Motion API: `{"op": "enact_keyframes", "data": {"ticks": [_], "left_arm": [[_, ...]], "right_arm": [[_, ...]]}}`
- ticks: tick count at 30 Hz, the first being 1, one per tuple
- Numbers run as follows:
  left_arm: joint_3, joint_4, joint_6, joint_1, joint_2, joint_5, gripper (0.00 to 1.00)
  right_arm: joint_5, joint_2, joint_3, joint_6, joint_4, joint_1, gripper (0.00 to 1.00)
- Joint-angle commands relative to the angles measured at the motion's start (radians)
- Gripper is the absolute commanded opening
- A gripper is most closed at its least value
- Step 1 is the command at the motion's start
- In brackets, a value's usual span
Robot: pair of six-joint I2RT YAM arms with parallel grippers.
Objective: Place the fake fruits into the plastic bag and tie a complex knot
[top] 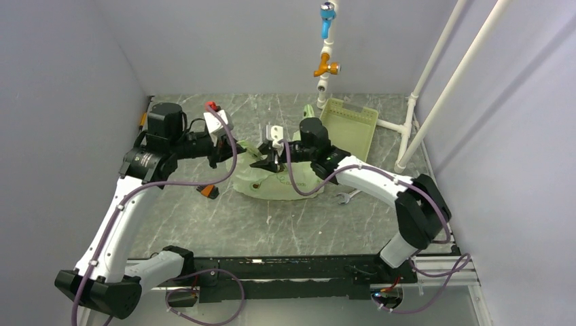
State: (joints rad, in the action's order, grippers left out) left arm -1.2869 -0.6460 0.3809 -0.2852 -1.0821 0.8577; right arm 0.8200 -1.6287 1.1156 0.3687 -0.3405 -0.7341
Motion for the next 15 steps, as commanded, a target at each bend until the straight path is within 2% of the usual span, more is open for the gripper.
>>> {"op": "enact_keyframes", "data": {"ticks": [1,7,15], "left_arm": [[-0.019,0.065,0.056,-0.008,0.056,0.068,0.0],[-0.022,0.067,0.075,-0.007,0.05,0.074,0.0],[-0.038,0.031,0.1,-0.008,0.032,0.082,0.0]], "right_arm": [[0.031,0.111,-0.013,0.057,0.18,0.007,0.44],[-0.005,0.163,-0.016,0.092,0.253,0.01,0.74],[-0.053,0.18,0.015,0.003,0.185,0.018,0.83]]}}
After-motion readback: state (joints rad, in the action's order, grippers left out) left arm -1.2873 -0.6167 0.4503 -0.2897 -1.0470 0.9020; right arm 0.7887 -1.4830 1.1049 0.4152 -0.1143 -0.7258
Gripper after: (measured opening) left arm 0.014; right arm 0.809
